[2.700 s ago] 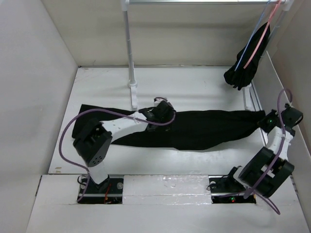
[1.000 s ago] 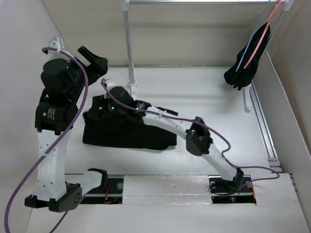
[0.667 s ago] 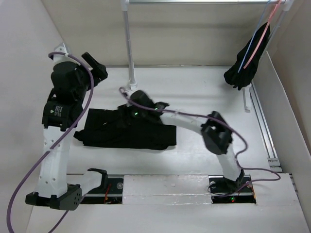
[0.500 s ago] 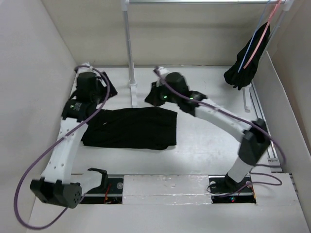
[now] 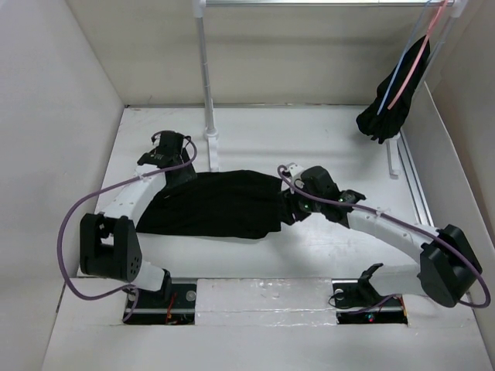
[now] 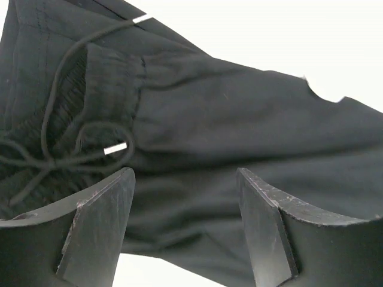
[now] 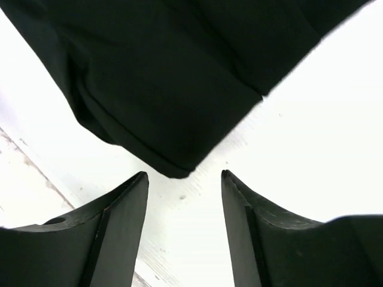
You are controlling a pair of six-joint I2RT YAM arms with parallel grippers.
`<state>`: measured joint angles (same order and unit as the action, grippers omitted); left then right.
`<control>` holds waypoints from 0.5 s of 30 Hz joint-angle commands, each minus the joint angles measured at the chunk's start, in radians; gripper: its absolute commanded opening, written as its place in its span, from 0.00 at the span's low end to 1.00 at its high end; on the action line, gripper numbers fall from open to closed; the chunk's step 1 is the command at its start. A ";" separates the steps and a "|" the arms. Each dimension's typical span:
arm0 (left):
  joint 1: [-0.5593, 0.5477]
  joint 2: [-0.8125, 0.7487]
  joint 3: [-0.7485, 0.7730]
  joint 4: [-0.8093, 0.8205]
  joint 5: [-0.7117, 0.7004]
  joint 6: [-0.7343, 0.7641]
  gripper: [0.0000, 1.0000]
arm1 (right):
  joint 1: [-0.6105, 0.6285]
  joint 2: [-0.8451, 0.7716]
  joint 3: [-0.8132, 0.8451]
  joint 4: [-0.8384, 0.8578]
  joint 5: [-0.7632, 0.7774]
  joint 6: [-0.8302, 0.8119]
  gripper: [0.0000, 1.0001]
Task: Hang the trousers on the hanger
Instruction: Fold the trousers at the center of the board.
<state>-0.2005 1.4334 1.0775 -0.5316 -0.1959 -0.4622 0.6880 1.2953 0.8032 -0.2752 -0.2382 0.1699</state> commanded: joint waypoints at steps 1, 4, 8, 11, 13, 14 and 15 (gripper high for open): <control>0.015 0.076 -0.017 0.048 -0.017 -0.015 0.65 | -0.037 -0.039 -0.062 0.074 -0.085 -0.023 0.57; 0.015 0.108 -0.036 0.085 -0.034 -0.029 0.64 | -0.038 -0.008 -0.090 0.125 -0.105 -0.021 0.55; 0.015 0.171 -0.040 0.102 -0.039 -0.047 0.62 | -0.038 0.047 -0.102 0.178 -0.141 -0.023 0.55; 0.024 0.197 -0.045 0.110 -0.074 -0.075 0.57 | -0.038 0.093 -0.124 0.250 -0.188 -0.020 0.53; 0.024 0.197 -0.047 0.128 -0.079 -0.082 0.54 | -0.038 0.108 -0.134 0.266 -0.187 -0.014 0.41; 0.024 0.199 -0.045 0.131 -0.086 -0.085 0.42 | -0.038 0.111 -0.140 0.309 -0.187 -0.012 0.33; 0.024 0.208 -0.038 0.134 -0.094 -0.085 0.33 | -0.047 0.116 -0.162 0.326 -0.179 -0.004 0.25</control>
<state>-0.1810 1.6466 1.0393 -0.4297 -0.2447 -0.5228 0.6529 1.4090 0.6678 -0.0910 -0.3878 0.1627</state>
